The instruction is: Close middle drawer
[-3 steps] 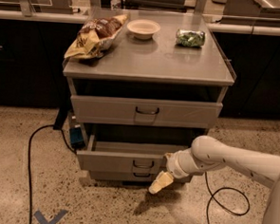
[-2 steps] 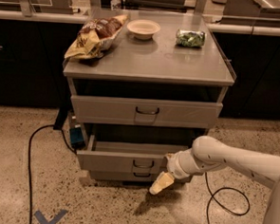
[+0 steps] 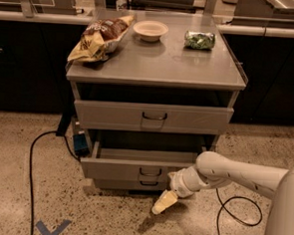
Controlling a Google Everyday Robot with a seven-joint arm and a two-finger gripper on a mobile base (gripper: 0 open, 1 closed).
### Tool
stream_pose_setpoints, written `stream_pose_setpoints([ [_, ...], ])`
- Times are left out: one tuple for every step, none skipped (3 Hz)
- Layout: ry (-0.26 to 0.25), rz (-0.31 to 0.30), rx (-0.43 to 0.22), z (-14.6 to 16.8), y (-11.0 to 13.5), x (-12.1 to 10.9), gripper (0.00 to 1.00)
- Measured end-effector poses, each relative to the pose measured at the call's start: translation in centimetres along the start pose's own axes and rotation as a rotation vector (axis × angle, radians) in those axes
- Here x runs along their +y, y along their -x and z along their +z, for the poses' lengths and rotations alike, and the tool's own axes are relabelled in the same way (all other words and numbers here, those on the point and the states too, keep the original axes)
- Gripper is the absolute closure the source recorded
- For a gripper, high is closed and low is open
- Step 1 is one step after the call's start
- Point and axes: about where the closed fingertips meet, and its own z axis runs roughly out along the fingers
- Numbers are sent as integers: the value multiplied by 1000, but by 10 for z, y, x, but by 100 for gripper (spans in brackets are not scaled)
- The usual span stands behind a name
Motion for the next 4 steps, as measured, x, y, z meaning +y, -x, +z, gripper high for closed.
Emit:
stream_pose_setpoints([
  [-33,-2,-2,2,3,-22,0],
  [-96,-60,3,-6,36,-66,0],
  [-93,-61,6,-2,36,-67,0],
  [-128,-75,13,-4,41,-84,0],
])
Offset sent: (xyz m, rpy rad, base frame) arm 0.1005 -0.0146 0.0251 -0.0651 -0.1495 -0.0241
